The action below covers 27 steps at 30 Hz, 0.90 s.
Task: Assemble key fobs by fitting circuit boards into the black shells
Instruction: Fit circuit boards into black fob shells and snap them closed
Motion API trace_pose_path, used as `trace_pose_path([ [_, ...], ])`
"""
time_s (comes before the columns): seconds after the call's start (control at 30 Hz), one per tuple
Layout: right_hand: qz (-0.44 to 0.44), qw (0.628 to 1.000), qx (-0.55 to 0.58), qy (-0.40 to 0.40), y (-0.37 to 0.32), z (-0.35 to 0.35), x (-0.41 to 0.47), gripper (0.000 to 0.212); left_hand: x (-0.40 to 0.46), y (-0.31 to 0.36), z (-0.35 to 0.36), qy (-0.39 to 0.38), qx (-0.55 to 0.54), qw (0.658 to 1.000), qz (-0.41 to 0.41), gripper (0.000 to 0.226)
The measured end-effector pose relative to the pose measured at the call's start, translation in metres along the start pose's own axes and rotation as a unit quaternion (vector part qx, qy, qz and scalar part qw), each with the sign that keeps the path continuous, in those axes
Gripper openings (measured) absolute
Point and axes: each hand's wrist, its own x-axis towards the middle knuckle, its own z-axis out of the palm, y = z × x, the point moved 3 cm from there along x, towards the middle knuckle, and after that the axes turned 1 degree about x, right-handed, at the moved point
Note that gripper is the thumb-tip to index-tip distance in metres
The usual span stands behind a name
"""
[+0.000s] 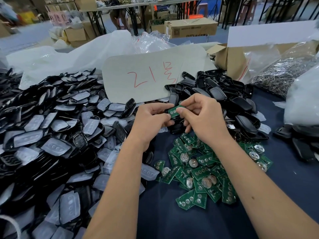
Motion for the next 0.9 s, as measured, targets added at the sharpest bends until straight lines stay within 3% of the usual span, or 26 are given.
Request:
trace_pose_path([
  [0.33, 0.004, 0.999, -0.012, 0.031, -0.0018, 0.0009, -0.0019, 0.007, 0.0029, -0.0035, -0.0007, 0.012, -0.018, 1.0, -0.003, 0.036],
  [0.57, -0.006, 0.996, -0.074, 0.057, -0.0042, 0.0018, -0.0023, 0.009, 0.0045, -0.0025, 0.0012, 0.043, -0.02, 0.998, 0.031, 0.019],
  [0.9, 0.052, 0.998, -0.01, 0.042, 0.002, 0.0042, -0.0014, 0.017, 0.0071, -0.0019, 0.0006, 0.062, 0.041, 0.993, 0.095, 0.028],
])
